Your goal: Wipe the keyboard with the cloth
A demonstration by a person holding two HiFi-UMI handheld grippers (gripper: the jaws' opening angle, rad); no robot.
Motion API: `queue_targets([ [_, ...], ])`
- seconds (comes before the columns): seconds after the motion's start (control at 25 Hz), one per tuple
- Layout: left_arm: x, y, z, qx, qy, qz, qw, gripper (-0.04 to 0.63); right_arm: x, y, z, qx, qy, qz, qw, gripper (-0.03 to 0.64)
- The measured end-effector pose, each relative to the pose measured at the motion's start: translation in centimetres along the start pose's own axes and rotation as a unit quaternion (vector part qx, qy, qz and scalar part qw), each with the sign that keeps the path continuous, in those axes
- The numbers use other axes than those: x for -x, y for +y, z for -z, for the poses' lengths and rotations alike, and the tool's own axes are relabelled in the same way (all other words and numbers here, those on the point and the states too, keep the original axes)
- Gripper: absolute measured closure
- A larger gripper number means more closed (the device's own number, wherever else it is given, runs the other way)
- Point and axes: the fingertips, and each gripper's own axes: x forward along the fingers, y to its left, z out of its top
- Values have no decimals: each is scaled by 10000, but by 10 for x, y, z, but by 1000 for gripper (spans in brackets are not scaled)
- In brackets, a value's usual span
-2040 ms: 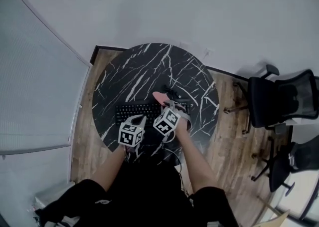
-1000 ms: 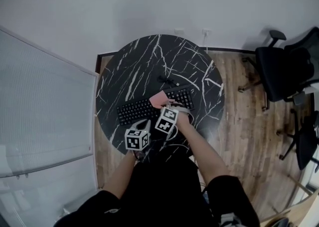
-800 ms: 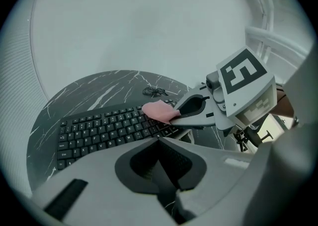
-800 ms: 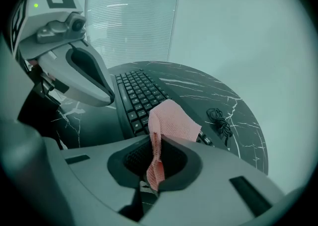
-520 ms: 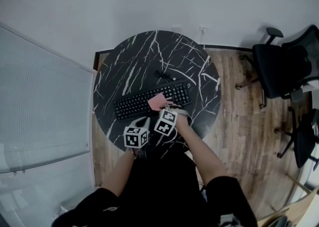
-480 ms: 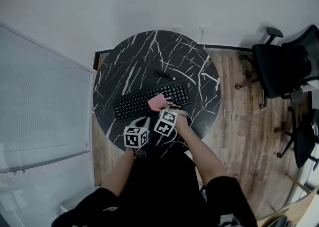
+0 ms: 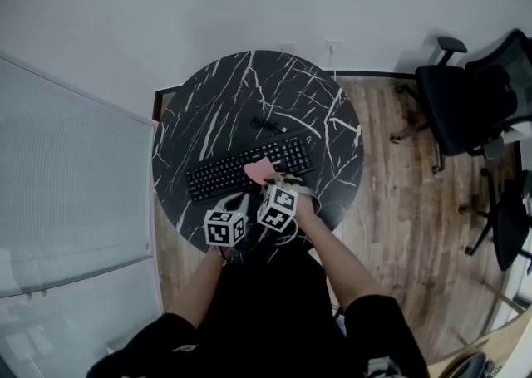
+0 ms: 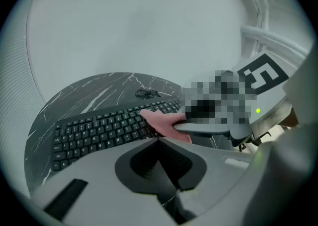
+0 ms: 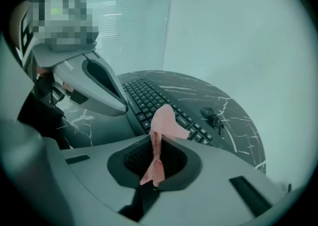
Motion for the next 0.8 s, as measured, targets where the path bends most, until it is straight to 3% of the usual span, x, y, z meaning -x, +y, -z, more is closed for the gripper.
queue_targets([
  [0.24,-10,-11,-44,13,-332,81,9994,597,38,-65,-27,-8,-356,624,9974,604],
  [0.56,-34,-26,-74,-7,-399,188,9990,597,54,-149,-18,661,7,1534,9859,603],
  [0.68,-40,-25,-74,13,-321,147,9994,597,42,-164,-11,1041,258,1646,9805,603],
  [0.8,-44,-16,-71,138,-243,87,9996,597,18,-164,-3,1189,458,1472,9809,603],
])
